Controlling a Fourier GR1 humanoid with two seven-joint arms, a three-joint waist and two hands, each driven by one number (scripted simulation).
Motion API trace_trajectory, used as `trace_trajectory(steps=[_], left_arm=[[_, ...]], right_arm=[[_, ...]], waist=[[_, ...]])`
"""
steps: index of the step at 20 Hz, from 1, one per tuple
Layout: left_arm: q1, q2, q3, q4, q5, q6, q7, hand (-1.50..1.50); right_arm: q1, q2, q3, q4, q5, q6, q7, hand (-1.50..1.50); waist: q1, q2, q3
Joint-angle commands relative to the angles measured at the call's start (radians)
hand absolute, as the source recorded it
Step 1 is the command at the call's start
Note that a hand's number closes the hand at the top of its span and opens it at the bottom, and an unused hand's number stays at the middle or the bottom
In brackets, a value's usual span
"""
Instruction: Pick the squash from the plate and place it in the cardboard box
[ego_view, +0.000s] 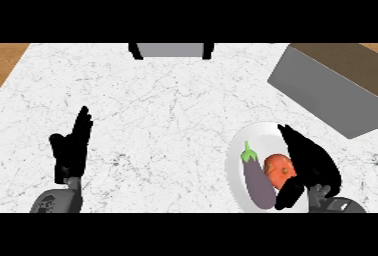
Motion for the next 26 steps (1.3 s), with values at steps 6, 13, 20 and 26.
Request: trace_trajectory(steps=[6,13,20,26], left_arm=[[0.031,0.011,0.006,-0.070,-0.006,-0.017,0.059,0.00],[0.018,-0.002,0.006,-0.073,-0.024,-0.021,0.072,0.00],[0.012,-0.008,0.004,-0.070,-0.021,-0.031,0.056,0.00],[-0.001,-0.014,0.027,-0.014,-0.009,-0.043,0.041,0.00]], right_arm=[[0.044,-0.020,0.034,0.138,0.098,-0.188,-0.267,1.50],[-0.040,0.015,-0.008,0.190,0.167,-0.227,-0.294,1.50],[-0.251,0.235,0.202,0.294,0.202,-0.231,0.185,1.50],[-0.376,0.238,0.230,0.263,0.207,-0.190,0.246,1.50]], waist=[[0.004,0.002,0.001],[0.002,0.002,0.000],[0.024,0.004,0.000],[0.006,0.002,0.000]])
